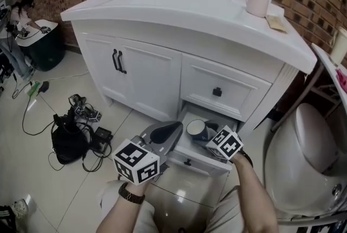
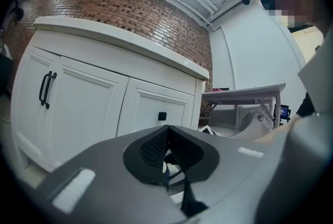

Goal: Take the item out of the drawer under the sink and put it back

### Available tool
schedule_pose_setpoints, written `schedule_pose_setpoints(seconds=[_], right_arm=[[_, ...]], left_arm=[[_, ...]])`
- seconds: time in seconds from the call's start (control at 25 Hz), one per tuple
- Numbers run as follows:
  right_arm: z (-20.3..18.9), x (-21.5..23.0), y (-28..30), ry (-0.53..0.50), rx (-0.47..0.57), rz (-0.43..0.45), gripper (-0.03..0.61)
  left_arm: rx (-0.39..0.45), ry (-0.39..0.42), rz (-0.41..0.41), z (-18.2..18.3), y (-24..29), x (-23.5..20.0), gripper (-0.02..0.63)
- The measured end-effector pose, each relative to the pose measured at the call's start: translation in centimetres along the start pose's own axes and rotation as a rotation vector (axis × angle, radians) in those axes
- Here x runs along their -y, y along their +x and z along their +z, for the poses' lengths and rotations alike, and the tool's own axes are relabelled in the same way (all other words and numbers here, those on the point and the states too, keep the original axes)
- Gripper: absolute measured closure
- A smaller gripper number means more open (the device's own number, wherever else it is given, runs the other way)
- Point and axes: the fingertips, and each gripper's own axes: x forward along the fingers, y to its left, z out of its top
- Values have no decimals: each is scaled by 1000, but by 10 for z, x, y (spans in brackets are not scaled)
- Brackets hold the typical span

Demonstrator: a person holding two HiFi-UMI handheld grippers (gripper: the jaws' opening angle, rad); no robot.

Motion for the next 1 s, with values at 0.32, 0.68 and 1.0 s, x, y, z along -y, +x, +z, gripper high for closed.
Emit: schedule_pose_setpoints(seconds=[0.32, 0.68, 1.0], right_arm=[[-19, 5, -5, 52, -55, -27, 241], [19, 19, -86, 102, 234, -127, 240], [74, 17, -239, 243, 813, -347, 577]], left_arm=[[9, -1, -13, 1, 0, 1, 594], [14, -5, -19, -1, 6, 2, 594], [36, -3, -34, 1, 10, 3, 594]])
